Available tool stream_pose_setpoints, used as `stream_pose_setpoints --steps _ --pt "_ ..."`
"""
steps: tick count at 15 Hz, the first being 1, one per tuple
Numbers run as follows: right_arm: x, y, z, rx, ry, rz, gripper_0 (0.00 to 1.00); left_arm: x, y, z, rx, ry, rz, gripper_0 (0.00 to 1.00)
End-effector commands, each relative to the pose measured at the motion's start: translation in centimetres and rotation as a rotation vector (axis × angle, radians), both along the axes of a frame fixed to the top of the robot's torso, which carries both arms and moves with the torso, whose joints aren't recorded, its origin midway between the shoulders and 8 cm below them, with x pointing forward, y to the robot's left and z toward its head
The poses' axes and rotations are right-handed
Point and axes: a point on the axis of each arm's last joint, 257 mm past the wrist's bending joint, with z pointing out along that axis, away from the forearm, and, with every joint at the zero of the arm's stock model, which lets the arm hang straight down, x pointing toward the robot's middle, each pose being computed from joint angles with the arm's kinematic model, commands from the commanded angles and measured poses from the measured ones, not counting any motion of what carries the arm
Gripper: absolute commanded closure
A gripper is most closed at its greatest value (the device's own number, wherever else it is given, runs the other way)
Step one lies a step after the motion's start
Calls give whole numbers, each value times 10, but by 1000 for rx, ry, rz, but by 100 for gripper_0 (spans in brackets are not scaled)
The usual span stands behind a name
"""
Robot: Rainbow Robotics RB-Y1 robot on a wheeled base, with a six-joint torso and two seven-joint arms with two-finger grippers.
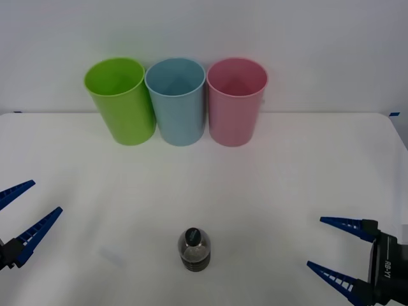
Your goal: Grasp the object on the table and drop it into the matching bin: aluminum can to the light blue bin, PET bottle to the pink bin.
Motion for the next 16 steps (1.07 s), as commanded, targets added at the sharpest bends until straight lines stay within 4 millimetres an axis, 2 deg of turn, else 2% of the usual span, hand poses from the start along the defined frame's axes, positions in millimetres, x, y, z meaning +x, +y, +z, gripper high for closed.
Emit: stream_pose_setpoints --steps 1,7,12,16 --pt "-2 24 -7 -11 -2 63 0 0 0 0 0 0 0 0" --pt "-7 78 -16 -15 -6 196 0 0 0 0 0 0 0 0" --pt "2 104 -24 -33 -33 204 0 0 0 0 0 0 0 0" --pt "-1 124 -27 -33 -42 239 0 0 0 0 0 0 0 0"
